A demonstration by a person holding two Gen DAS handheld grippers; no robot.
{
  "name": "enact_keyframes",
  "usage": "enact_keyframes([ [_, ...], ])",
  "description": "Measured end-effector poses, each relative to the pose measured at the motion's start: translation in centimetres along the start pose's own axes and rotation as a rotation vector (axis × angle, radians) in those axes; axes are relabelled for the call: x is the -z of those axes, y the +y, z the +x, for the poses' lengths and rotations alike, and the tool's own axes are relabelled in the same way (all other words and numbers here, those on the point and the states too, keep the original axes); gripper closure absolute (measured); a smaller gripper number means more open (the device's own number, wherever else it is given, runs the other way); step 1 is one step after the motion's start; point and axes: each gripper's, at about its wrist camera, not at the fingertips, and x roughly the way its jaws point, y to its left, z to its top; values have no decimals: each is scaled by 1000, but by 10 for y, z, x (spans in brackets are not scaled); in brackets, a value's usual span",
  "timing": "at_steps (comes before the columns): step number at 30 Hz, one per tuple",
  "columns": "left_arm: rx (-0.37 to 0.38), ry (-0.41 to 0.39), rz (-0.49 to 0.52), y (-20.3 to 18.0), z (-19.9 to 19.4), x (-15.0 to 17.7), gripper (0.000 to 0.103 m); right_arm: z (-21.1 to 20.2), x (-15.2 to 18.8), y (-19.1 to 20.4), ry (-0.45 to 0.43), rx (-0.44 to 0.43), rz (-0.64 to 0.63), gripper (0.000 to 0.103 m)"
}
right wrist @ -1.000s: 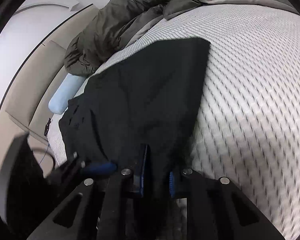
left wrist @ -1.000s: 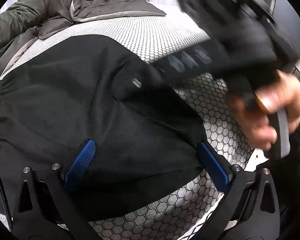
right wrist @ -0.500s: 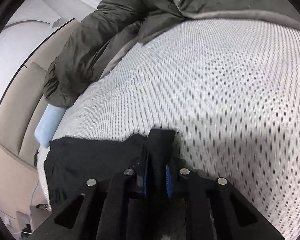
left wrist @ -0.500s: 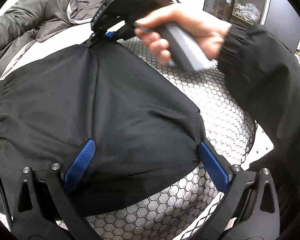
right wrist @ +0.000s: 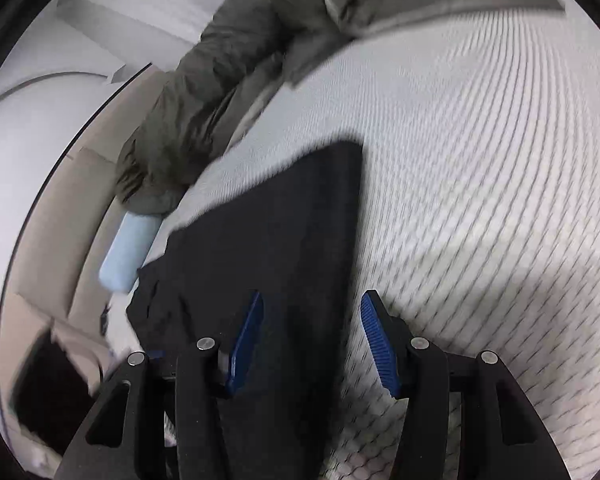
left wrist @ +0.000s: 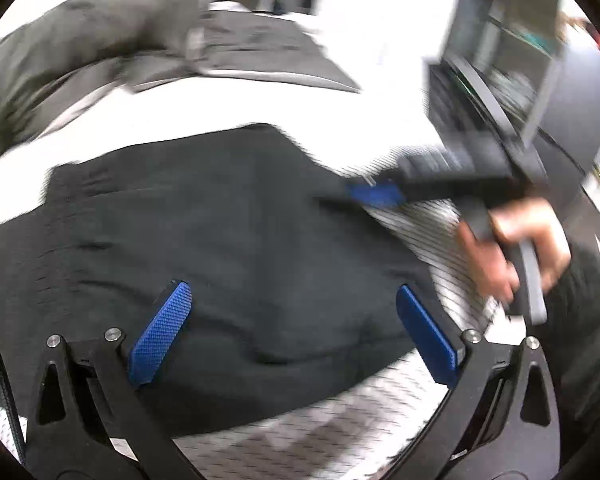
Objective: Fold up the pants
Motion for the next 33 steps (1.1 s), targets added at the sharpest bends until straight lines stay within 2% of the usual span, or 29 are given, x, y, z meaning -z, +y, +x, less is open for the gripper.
enact_keyframes([
  [1,-15,-8,-45,15,-1,-2,1,10,4,5,16,2,-12,58],
  [2,-25,-13,-77,25,-1,-3,1,15,5,9,20,14,-48,85],
  [3,-37,-17,-118,37,-2,-4,1,17,4,13,25,30,-76,94],
  [5,-50,-21,-171,54,-4,-5,2,16,-9,21,-25,81,-119,96],
  [7,-60,-36,-178,63,-7,-6,1,12,-26,27,-80,115,-145,96],
  [8,-77,-42,-170,65,-7,-9,1,12,-31,27,-81,127,-143,92],
  [9,-101,-41,-160,65,-5,-10,1,13,-36,23,-66,135,-128,81],
  [10,-101,-40,-156,63,-6,-7,1,14,-35,17,-25,148,-93,74],
  [11,-90,-38,-149,60,-4,-7,1,12,-32,13,-12,145,-67,63],
  [12,-83,-33,-141,56,-2,-9,1,6,-26,8,-9,125,-45,59],
  [16,-71,-25,-66,26,16,-21,1,-22,14,2,2,60,-31,59],
  [17,-66,-20,-49,18,21,-23,1,-27,27,2,22,13,-38,65],
  [18,-60,-12,-30,10,28,-25,1,-30,40,3,51,-21,-58,86],
  [20,-64,5,2,-4,40,-28,1,-32,63,2,90,26,-110,91],
  [22,-68,8,6,-9,46,-33,1,-40,82,4,85,22,-141,92],
  [23,-60,8,-1,-12,48,-35,1,-48,88,7,75,21,-161,92],
  [25,-20,3,-13,-17,50,-39,1,-61,88,12,44,7,-185,85],
  [27,1,9,13,-28,54,-39,1,-77,80,9,-39,-14,-154,63],
  [29,-18,38,50,-38,65,-32,1,-83,64,1,-108,-31,-95,57],
  [32,-86,124,92,-51,90,-13,1,-56,40,4,-29,30,-90,57],
  [33,-120,115,124,-57,95,-7,1,-44,34,6,8,30,-105,57],
])
